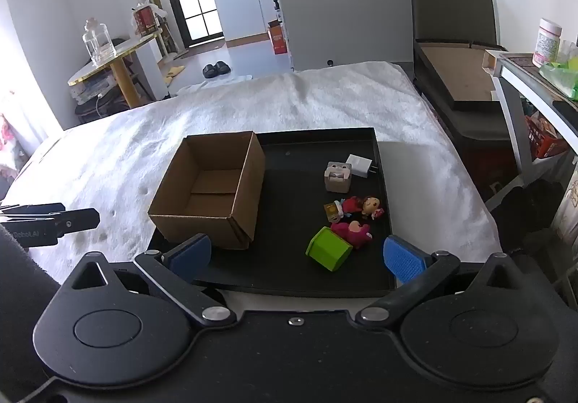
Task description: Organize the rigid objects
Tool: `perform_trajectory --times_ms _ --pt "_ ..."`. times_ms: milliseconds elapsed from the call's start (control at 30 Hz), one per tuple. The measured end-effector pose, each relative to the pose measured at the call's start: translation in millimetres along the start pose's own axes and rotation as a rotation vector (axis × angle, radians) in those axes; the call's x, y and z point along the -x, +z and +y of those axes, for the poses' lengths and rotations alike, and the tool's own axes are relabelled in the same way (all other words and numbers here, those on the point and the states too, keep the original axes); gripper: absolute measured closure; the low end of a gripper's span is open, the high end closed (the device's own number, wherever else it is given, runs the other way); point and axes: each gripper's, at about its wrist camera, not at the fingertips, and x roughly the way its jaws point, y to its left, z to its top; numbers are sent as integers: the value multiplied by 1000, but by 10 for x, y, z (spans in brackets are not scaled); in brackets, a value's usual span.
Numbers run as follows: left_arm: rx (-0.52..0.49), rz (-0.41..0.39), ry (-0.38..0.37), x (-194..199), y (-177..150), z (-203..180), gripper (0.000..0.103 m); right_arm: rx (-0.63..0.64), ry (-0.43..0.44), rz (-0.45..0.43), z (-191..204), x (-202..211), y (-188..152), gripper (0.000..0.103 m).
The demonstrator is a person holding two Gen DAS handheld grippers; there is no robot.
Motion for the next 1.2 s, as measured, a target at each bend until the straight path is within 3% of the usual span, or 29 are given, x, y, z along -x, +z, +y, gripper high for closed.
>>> perform_trajectory --times_ms 1200 --pt "-4 -12 4 61 8 -21 16 -13 6 -4 -2 38 -21 0"
